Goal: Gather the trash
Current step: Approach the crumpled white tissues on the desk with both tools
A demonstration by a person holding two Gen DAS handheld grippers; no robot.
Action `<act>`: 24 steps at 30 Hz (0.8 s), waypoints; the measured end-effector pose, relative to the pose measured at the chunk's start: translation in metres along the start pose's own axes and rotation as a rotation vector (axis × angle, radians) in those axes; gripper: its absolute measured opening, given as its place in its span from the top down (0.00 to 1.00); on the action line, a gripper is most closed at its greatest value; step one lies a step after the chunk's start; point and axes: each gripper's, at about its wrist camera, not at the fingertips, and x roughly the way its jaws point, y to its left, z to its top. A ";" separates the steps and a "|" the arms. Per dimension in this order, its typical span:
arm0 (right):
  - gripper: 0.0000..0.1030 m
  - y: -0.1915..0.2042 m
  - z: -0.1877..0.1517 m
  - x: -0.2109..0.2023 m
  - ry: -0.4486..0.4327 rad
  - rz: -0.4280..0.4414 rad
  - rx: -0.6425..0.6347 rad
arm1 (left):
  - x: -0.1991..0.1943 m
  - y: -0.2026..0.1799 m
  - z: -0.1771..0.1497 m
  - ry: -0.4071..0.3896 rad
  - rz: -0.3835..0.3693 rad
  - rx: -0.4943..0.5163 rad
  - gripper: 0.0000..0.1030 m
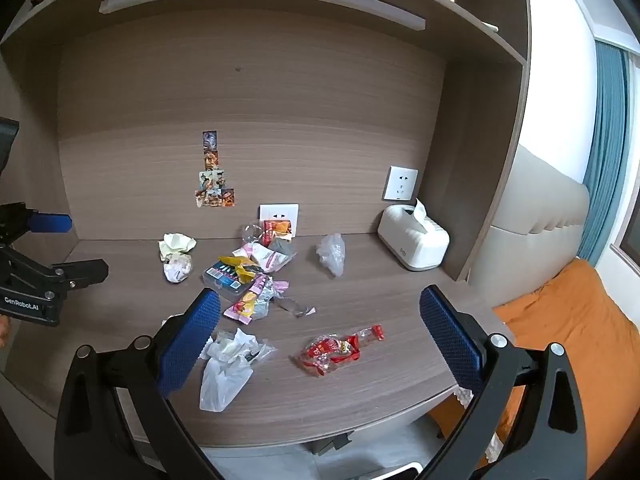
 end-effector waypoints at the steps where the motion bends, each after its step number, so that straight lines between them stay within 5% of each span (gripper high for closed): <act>1: 0.03 0.000 0.000 0.000 -0.001 0.005 0.001 | 0.000 0.000 -0.001 -0.001 -0.001 -0.002 0.05; 24: 0.03 0.005 0.001 0.013 0.021 0.036 0.017 | 0.021 0.004 -0.001 0.032 -0.008 0.021 0.05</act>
